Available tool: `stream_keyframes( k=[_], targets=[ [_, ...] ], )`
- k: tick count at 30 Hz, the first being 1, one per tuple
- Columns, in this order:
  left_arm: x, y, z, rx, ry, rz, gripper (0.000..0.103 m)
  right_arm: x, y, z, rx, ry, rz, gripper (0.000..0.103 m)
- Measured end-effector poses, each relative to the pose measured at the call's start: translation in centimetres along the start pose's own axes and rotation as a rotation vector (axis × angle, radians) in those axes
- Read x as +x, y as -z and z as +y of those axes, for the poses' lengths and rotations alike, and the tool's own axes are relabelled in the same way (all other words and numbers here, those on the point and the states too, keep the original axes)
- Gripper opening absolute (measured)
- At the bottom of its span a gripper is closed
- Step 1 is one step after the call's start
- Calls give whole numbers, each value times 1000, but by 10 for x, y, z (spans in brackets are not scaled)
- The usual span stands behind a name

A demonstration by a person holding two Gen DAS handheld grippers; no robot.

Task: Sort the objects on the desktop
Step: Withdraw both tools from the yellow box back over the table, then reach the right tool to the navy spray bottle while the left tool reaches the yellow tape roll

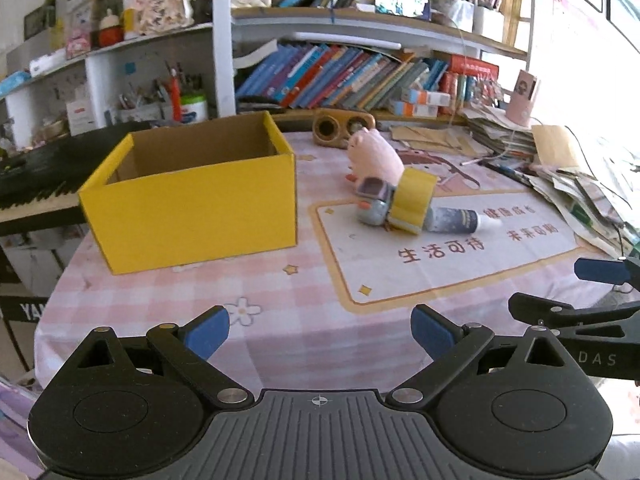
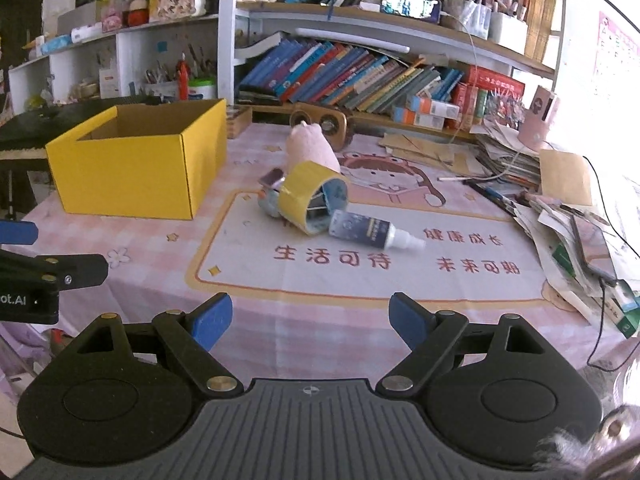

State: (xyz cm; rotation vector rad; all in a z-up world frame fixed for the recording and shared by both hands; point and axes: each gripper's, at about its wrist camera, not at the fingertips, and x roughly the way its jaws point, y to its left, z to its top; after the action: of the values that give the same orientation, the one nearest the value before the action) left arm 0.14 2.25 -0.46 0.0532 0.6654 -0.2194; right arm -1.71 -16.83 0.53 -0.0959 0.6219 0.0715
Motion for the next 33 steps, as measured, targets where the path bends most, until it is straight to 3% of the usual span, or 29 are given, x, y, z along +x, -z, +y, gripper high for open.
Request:
stream_keyframes(
  k=[19, 33],
  targets=[
    [45, -16, -45, 25, 66, 96, 99, 25, 1, -47, 21, 36, 90, 86],
    [86, -39, -80, 8, 76, 138, 99, 64, -16, -85, -42, -23, 152, 86]
  ],
)
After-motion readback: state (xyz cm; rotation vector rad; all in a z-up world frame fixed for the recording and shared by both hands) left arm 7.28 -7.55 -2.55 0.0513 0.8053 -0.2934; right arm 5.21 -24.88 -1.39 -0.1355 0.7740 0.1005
